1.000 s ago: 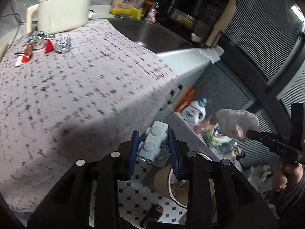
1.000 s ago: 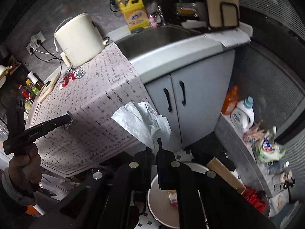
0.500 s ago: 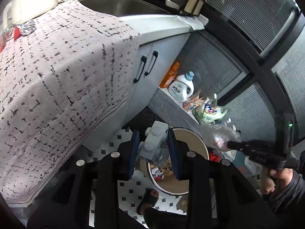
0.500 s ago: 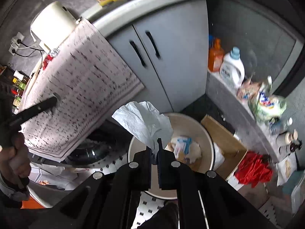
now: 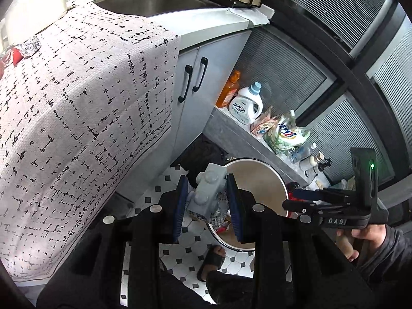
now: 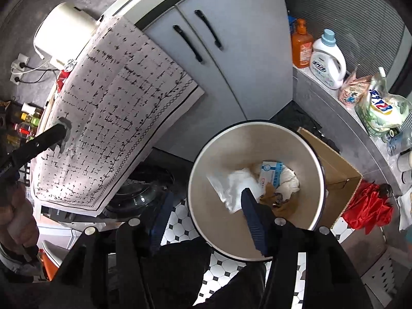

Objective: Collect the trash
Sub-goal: 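Lower the white-and-blue box into the bin and open the left gripper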

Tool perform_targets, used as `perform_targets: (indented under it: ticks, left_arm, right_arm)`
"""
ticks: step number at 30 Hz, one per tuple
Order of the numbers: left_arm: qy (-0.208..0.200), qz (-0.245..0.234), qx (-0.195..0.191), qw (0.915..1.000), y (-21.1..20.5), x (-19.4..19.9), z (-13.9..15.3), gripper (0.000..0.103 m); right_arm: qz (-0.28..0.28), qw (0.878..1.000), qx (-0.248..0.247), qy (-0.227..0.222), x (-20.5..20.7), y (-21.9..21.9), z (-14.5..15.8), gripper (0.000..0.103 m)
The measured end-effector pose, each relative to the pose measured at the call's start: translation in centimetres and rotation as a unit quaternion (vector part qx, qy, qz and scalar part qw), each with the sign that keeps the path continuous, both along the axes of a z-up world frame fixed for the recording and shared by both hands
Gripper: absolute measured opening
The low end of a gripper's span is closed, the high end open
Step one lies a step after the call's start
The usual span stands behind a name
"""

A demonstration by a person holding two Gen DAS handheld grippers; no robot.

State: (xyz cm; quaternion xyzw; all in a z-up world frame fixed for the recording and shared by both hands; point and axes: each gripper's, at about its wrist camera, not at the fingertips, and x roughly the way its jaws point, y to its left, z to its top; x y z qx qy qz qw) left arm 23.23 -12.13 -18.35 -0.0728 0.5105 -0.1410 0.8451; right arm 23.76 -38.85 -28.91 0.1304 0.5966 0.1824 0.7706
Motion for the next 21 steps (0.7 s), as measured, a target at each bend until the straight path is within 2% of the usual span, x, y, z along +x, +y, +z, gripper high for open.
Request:
perform_targets:
  ticks: [7, 18, 20, 21]
  left_arm:
    - [0.007, -0.026, -0.009, 0.9996, -2.6, 0.2, -0.7, 0.031]
    - [0.024, -0.088, -0.027, 0.9955, -9.4, 0.3, -2.6, 0.031]
    - [0.033, -0.092, -0.042, 0.9943, -10.4, 0.4, -3.1, 0.035]
    - [0.035, -0.089, -0.047, 0.9943, -10.6, 0.5, -3.3, 0.041]
  right_arm:
    - [-0.052, 0.998, -0.017, -0.007, -0.8, -4.2, 1.3, 0.055]
    - [-0.097, 0.994, -0.041, -0.034, -3.9, -10.0, 4.5, 0.055]
    - [-0.107, 0.993, -0.043, -0.037, -4.6, -10.9, 4.9, 0.055]
    - [-0.11, 0.992, -0.044, -0.039, -4.8, -11.1, 5.0, 0.055]
